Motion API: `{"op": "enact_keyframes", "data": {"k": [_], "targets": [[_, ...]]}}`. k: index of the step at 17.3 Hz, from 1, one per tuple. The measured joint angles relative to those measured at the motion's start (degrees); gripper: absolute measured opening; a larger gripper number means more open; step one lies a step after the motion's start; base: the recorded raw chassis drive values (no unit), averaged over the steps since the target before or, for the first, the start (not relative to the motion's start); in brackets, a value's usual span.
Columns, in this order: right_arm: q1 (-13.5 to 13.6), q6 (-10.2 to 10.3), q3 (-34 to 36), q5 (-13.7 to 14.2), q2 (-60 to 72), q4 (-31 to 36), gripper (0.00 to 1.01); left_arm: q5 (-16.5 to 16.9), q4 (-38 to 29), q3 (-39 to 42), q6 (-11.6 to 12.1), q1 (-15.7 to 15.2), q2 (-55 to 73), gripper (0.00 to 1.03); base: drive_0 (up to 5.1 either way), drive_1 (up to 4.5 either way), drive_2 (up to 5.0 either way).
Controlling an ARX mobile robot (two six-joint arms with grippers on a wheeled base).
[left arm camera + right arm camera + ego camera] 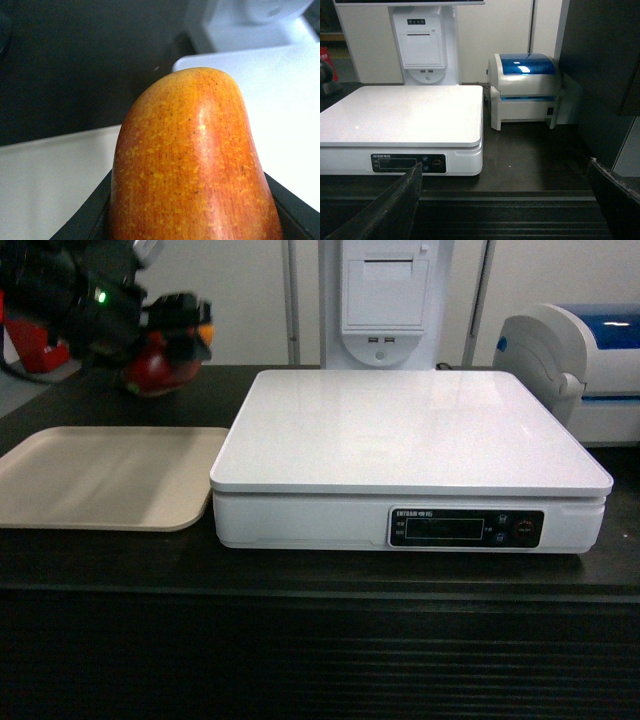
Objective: Place dark red mango on scale at checkout
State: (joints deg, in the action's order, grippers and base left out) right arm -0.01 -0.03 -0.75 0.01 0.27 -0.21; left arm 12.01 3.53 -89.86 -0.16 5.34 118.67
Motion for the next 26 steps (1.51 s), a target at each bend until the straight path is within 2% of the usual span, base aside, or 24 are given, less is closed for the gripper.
{"op": "enact_keyframes", "data": {"k": [3,5,7,9,11,12,16,19,23,26], "targets": [[0.0,0.0,0.0,0.0,0.0,0.0,0.98,-0.42,-1.38,0.07,-1.49,2.64,-2.29,0.6,0.0,0.0,0.0],[0.0,0.0,0.0,0.0,0.0,0.0,0.98,-1.36,-2.1,0.15,-4.55,8.55,-5.16,0.6,0.0,0.0,0.0],[0.0,0.0,0.0,0.0,0.0,0.0,0.98,-2.91,-1.22,0.0,-6.62,14.25,-5.22,0.6,0.0,0.0,0.0],[0.0,0.0,0.0,0.0,0.0,0.0,0.98,-5.6,1.42,-4.02,-8.66,19.61,-1.55,0.6,0.0,0.0,0.0],[0.0,0.0,0.0,0.0,0.0,0.0,0.98,-7.54,4.39,-9.57,-10.34,23.08,3.19,0.6,0.0,0.0,0.0],[0.0,0.0,0.0,0.0,0.0,0.0,0.98,-8.9,6.45,-13.09,-11.96,24.3,6.27,0.6,0.0,0.0,0.0],[0.0,0.0,0.0,0.0,0.0,0.0,0.98,-13.88,13.4,-25.27,-16.5,25.59,15.47,0.6,0.0,0.0,0.0],[0.0,0.0,0.0,0.0,0.0,0.0,0.98,-17.46,17.68,-32.24,-18.91,26.21,20.09,0.6,0.0,0.0,0.0],[0.0,0.0,0.0,0.0,0.0,0.0,0.98,-21.33,20.85,-36.92,-19.37,26.86,24.02,0.6,0.0,0.0,0.0],[0.0,0.0,0.0,0.0,0.0,0.0,0.98,-23.08,21.35,-36.98,-19.32,26.93,24.98,0.6,0.0,0.0,0.0]]}}
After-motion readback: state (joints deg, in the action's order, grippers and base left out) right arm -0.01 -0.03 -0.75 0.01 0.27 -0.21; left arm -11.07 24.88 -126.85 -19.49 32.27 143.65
